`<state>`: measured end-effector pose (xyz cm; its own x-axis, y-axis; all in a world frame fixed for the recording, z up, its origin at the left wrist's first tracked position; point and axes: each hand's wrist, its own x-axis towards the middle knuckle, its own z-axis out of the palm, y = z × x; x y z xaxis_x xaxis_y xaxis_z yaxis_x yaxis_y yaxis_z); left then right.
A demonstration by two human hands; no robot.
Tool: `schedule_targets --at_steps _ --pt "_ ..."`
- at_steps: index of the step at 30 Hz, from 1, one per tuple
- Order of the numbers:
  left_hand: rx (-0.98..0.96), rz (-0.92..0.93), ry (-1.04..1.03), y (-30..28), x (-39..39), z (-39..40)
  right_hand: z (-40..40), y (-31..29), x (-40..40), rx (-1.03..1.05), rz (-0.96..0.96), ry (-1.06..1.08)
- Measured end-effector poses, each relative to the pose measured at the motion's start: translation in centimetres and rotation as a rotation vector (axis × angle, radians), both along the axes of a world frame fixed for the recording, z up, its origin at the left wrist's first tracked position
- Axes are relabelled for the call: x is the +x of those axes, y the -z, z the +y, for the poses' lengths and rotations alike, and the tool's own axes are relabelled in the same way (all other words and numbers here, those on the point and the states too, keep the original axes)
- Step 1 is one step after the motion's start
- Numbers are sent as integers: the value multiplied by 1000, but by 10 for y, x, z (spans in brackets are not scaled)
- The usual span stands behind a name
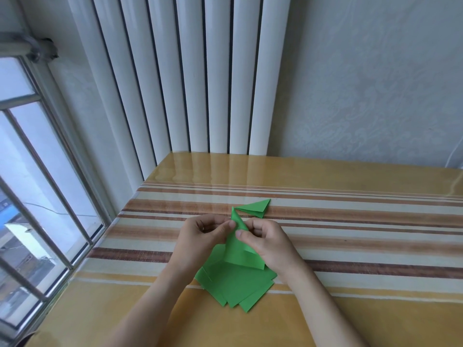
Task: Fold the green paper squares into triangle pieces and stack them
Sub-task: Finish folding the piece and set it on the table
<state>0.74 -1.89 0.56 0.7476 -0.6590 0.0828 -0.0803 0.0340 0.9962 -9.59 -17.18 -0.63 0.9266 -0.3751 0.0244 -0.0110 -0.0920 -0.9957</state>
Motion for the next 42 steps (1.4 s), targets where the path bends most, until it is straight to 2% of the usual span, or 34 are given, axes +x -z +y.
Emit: schedule_targets --at_steps 10,19,32,42 --pt "-65 91 -26 0 0 -1 3 0 1 -45 6 -11" --pt "-93 76 -116 -2 1 -2 6 -1 -1 -42 29 -40" --pt "-73 59 -72 -6 -1 2 7 -5 -2 -43 33 -53" --pt "-35 55 -188 -1 2 -1 12 -4 -1 -65 65 -31"
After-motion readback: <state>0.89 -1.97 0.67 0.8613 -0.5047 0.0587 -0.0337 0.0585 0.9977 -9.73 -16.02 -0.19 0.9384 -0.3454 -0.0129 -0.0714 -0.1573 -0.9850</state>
